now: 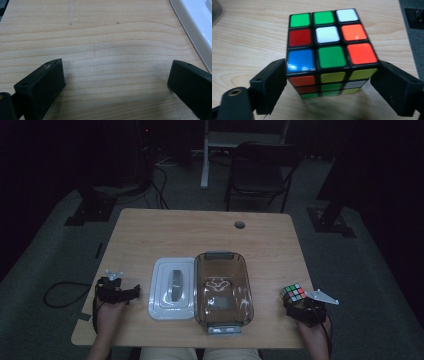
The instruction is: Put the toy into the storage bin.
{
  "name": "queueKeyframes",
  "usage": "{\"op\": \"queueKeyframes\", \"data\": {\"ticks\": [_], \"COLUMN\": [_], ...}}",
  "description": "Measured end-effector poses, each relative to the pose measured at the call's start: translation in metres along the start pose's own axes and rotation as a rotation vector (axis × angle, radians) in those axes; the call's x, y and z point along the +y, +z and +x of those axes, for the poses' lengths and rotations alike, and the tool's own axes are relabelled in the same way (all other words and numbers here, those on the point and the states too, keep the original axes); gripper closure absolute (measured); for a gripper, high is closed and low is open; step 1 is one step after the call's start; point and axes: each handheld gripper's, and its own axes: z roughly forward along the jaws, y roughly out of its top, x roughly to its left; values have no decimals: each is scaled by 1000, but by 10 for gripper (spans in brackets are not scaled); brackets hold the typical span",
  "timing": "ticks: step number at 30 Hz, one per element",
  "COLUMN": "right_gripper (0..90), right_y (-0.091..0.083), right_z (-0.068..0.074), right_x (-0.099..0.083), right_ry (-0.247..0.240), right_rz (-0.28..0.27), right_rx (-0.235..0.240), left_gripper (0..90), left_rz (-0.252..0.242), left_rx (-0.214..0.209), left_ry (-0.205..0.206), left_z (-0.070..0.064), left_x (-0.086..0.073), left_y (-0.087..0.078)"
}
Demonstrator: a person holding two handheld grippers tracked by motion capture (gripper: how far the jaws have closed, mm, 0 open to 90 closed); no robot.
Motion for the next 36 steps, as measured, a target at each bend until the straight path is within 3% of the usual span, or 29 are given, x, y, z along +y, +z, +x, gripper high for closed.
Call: {"op": "queueKeyframes", "data": {"ticks": [12, 17, 21, 27, 36], "right_gripper": [328, 339, 341, 341, 341], "right_y": [0, -2, -3, -9, -27], "right_z": [1, 2, 1, 2, 10], "right_x": [-1, -2, -1, 5, 25], "right_ry": [-14, -36, -24, -16, -43], "right_rz": [31, 31, 27, 6, -50], "right_rx": [3, -1, -4, 32, 67], "left_gripper": [17, 16, 16, 17, 16], "left_rz": [0, 0, 0, 0, 0], "left_rx": [0, 0, 0, 0, 0], "left_ry": [0, 1, 0, 0, 0], "left_z": [0, 0, 0, 0, 0], "left_x": [0, 0, 0, 0, 0], "left_y": [0, 0, 0, 0, 0]}}
